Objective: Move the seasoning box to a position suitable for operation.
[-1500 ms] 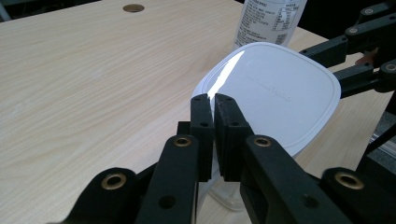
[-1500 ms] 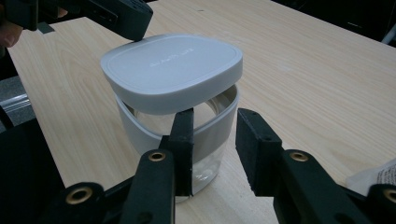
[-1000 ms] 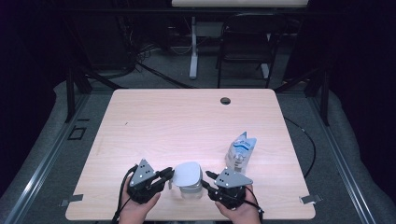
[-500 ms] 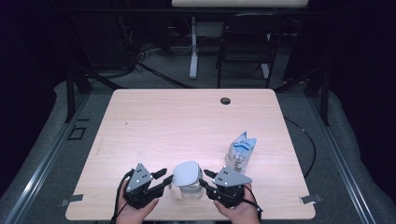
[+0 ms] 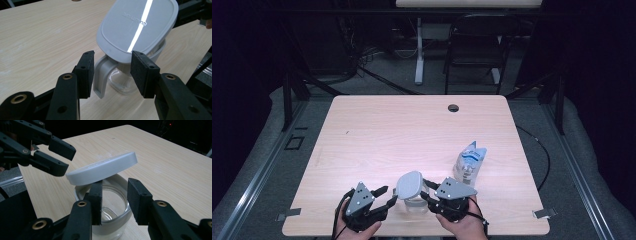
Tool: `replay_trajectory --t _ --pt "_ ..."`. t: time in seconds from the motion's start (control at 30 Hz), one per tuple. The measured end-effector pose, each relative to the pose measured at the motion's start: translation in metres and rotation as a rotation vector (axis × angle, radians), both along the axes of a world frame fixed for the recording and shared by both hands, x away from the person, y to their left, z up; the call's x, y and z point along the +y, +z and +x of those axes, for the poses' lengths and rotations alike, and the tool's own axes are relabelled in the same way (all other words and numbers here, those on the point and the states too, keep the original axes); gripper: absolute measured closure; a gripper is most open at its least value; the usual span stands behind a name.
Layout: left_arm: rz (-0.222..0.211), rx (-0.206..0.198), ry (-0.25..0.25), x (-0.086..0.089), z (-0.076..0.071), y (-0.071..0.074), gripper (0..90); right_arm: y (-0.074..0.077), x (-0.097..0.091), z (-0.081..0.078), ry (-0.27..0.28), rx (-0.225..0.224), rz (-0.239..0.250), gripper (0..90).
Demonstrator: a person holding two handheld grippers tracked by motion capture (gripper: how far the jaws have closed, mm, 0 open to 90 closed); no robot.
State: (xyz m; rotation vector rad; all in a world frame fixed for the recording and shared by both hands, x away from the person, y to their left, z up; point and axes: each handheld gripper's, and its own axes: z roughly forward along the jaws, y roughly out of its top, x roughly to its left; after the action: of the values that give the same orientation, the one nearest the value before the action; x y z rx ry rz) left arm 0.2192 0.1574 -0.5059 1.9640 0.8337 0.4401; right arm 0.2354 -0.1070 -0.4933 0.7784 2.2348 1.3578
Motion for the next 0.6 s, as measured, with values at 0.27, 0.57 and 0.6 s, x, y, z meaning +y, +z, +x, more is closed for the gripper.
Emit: replay_trajectory --t 0.27,0.57,0.6 --pt "0.004 -0.004 -0.002 -0.0027 -0.0042 -0.0012 52.4 0.0034 0.0009 0.0008 0.002 -0.003 0.002 65.5" --pt "-0.005 -0.016 -0.008 -0.0080 -0.0072 0.0002 50.0 0.0066 0.0024 0.0003 0.000 -0.007 0.005 65.3" --pt "-0.011 -0.014 -0.010 -0.0084 -0.0076 0.0002 49.5 0.0071 0.0028 0.0000 0.000 -0.006 0.007 65.4"
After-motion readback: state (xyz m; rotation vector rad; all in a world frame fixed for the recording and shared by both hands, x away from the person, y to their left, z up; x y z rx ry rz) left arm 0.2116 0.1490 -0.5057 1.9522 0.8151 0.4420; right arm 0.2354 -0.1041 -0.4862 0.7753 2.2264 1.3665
